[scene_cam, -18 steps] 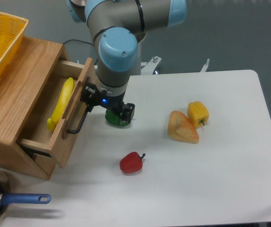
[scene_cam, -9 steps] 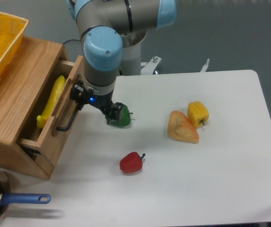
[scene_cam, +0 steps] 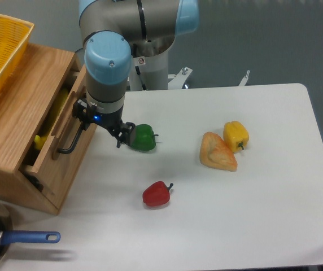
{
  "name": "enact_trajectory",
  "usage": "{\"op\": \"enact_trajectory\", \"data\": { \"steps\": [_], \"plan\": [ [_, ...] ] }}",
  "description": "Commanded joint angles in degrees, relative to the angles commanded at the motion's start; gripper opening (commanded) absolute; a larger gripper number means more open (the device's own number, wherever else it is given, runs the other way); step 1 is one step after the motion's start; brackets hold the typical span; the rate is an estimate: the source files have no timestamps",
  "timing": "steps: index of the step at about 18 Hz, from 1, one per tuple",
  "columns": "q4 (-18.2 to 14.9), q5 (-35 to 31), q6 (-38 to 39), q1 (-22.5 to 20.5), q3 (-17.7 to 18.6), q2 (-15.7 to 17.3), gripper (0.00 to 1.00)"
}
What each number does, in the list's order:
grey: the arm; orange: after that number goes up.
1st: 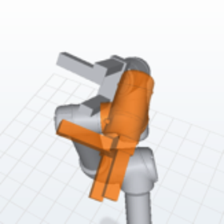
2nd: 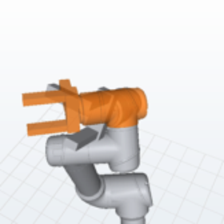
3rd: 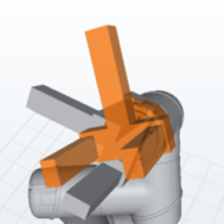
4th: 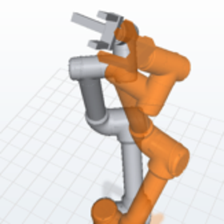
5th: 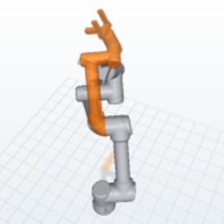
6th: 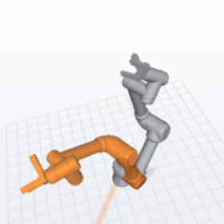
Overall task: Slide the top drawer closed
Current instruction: 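Push the drawer front with the gripper, sliding the drawer into the cabinet, then hold the gripper against the closed drawer front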
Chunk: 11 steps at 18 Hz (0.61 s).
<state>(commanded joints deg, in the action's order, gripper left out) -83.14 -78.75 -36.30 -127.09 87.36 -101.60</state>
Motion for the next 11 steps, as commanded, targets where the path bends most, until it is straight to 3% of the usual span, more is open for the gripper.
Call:
{"op": "enact_trajectory", "data": {
  "steps": [11],
  "plan": [
    [0.0,0.0,1.58,1.58,0.0,0.26,1.0]
  ]
}}
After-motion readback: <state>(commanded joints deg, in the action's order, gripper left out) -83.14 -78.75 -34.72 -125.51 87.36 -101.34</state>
